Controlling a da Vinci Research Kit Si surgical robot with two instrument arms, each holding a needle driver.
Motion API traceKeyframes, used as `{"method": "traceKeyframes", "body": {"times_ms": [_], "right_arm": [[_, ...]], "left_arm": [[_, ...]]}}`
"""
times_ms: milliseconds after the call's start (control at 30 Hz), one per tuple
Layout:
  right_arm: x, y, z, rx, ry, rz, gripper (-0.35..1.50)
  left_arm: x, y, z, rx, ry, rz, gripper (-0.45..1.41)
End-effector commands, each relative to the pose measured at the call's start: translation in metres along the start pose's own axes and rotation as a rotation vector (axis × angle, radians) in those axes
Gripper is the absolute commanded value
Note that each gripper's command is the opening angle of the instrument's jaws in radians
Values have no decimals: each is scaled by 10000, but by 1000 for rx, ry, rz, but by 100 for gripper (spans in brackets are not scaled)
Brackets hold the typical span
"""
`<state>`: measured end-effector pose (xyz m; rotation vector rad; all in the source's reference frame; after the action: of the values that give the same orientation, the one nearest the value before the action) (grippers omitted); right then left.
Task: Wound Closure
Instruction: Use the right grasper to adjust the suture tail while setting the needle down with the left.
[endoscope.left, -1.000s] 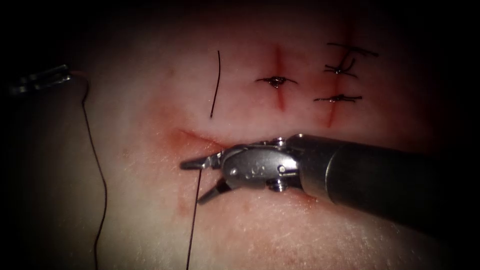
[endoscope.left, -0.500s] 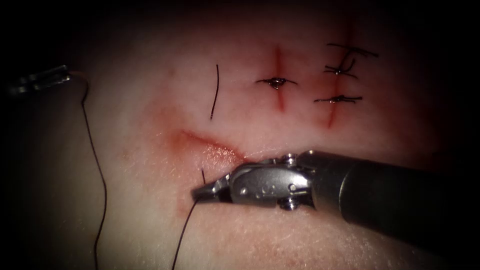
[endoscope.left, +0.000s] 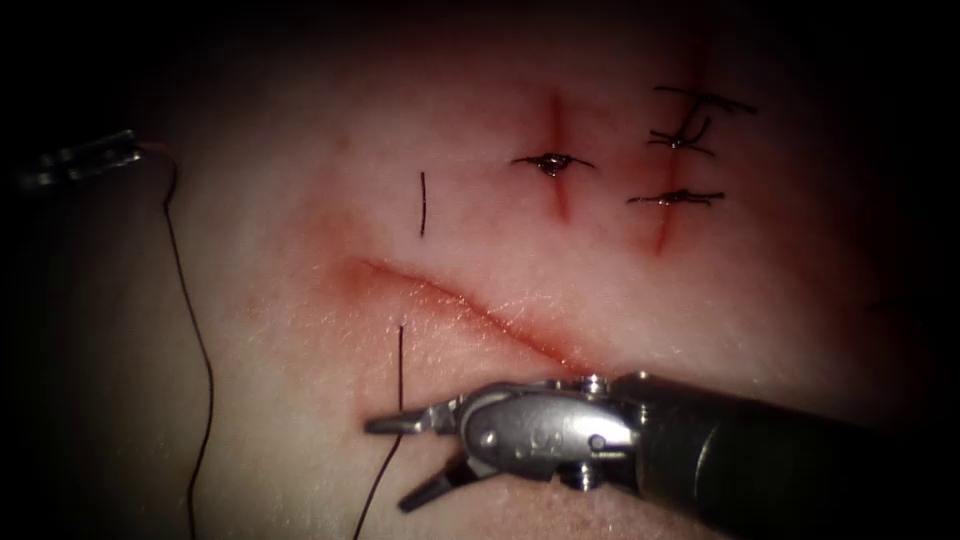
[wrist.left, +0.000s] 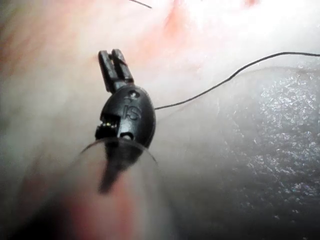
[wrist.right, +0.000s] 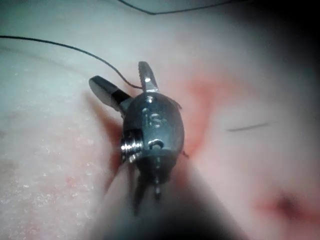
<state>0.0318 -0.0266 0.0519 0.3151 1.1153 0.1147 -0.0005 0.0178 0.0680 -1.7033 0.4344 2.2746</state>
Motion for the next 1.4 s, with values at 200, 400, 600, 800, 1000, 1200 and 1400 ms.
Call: {"method": "traceKeyframes", "body": {"times_ms": [200, 400, 600, 800, 1000, 1200, 1400], "right_arm": [[8, 50, -64, -24, -8, 107, 126], [10, 96, -63, -257, 63, 566, 103], [-6, 135, -28, -446, 100, 883, 106], [-27, 155, -14, -497, 120, 1002, 108], [-42, 150, 17, -470, 142, 1039, 106], [-57, 151, 33, -477, 147, 1051, 105], [-63, 158, 35, -488, 144, 1050, 105]], "left_arm": [[-4, 4, 5, -3, 1, -1, -45], [-5, 4, 6, -3, 1, -1, -45], [-5, 4, 6, -3, 1, -1, -45], [-5, 4, 6, -3, 1, -1, -45], [-4, 4, 6, -2, 1, -1, -45], [-4, 4, 5, -3, 1, 0, -45], [-4, 4, 5, -3, 1, 0, -45]]}}
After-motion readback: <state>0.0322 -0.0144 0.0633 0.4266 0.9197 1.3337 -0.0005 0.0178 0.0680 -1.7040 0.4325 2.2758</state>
